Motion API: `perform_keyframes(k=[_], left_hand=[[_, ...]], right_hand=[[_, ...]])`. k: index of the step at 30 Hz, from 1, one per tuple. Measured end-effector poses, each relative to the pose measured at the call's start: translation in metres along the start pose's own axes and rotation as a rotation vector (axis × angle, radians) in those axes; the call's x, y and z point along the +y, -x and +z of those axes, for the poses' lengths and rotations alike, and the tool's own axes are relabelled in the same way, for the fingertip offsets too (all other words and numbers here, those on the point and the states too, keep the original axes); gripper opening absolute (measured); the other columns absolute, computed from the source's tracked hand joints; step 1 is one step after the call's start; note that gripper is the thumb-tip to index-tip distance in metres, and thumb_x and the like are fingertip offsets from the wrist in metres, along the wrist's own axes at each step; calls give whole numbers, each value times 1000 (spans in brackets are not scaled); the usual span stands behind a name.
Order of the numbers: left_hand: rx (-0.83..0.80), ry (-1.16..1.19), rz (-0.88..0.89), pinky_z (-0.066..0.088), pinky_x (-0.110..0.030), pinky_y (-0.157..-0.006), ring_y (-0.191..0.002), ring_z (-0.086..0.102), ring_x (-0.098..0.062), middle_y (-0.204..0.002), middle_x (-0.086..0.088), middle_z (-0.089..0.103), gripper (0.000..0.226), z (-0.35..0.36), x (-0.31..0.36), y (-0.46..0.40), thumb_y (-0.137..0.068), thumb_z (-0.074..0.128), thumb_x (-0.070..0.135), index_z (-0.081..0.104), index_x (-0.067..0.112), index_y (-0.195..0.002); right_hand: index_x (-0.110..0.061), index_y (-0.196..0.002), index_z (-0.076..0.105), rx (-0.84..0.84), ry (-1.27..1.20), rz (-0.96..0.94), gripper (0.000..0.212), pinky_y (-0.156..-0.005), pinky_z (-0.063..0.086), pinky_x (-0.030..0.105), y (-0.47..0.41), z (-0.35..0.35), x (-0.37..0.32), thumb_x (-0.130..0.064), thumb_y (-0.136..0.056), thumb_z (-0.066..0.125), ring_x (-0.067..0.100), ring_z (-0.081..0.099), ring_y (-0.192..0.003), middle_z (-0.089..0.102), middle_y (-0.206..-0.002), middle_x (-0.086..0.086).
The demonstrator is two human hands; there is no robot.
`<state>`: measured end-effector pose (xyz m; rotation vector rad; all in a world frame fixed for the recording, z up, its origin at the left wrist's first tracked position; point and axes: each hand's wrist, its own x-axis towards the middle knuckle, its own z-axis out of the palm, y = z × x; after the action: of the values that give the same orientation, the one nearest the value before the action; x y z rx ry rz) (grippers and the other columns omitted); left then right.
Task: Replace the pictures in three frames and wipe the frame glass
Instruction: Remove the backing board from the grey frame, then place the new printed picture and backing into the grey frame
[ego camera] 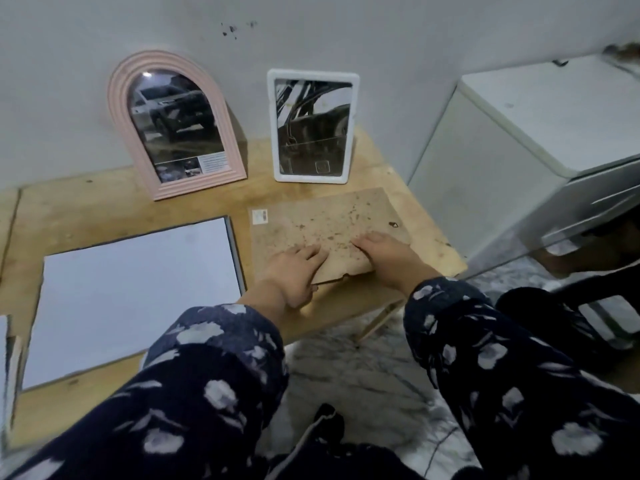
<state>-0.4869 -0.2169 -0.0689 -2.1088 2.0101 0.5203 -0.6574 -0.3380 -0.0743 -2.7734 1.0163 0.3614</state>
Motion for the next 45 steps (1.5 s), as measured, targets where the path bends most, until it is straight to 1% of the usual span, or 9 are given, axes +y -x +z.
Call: perform_keyframes(k=[3,7,13,18,23,27,36,41,45], left_hand=[[-113,-20,-14,17,-35,-119,-149,3,-20,-162,6,-4,78,10,0,-6,-97,44,50,-2,27,-155],[-242,2,-20,8,-36,-121,-149,-1,-21,-162,4,-6,71,6,-6,-21,-99,32,55,-2,26,-155],[-108,146,-54,18,-38,-119,-147,16,-21,-161,5,15,63,3,-6,-18,-98,42,48,22,27,-153],[96,148,-181,20,-45,-117,-145,20,-18,-159,6,21,50,17,-43,25,-99,42,39,33,28,-147],[97,139,-455,17,-47,-118,-147,12,-19,-161,4,12,52,25,-110,81,-102,36,39,25,23,-150],[92,201,-611,17,-49,-118,-148,7,-20,-162,4,7,59,34,-154,124,-101,37,42,19,20,-153],[2,275,-771,15,-51,-118,-149,-1,-21,-163,0,-6,78,51,-239,187,-95,40,57,10,16,-155],[8,265,-722,19,-50,-116,-149,3,-23,-162,-2,-2,74,61,-258,197,-94,47,53,17,17,-152],[73,250,-714,23,-49,-113,-148,6,-24,-162,-2,0,73,71,-258,198,-92,51,53,21,18,-149]], right_hand=[[-16,-148,28,-47,10,-32,60,-115,17,28,-3,10,8,-11,-92,50,23,24,-142,27,-154,7],[-15,-152,12,-291,35,12,77,-116,22,39,-16,4,3,-21,-89,57,23,7,-146,7,-159,4],[-12,-134,43,-245,101,56,69,-102,39,43,-30,2,-11,-55,-83,59,29,41,-122,39,-135,10],[-16,-129,47,-156,273,65,46,-112,19,53,-34,-10,-46,-31,-87,52,28,31,-130,39,-136,7],[-13,-141,38,-60,44,-170,49,-117,12,50,-49,-9,-122,-14,-92,41,24,22,-141,28,-152,7],[-16,-150,23,-113,-45,-265,55,-118,9,44,-63,-5,-187,-27,-98,39,23,12,-146,15,-159,5],[-22,-152,1,-174,-73,-164,80,-117,2,50,-104,-8,-244,-51,-93,47,21,-9,-147,-11,-160,5],[-21,-152,-1,-151,-132,-53,94,-116,2,51,-123,-2,-259,-56,-85,56,21,-2,-148,-3,-161,4],[-19,-150,13,-21,-174,-1,94,-116,3,56,-123,6,-269,-48,-78,66,23,18,-145,22,-156,3]])
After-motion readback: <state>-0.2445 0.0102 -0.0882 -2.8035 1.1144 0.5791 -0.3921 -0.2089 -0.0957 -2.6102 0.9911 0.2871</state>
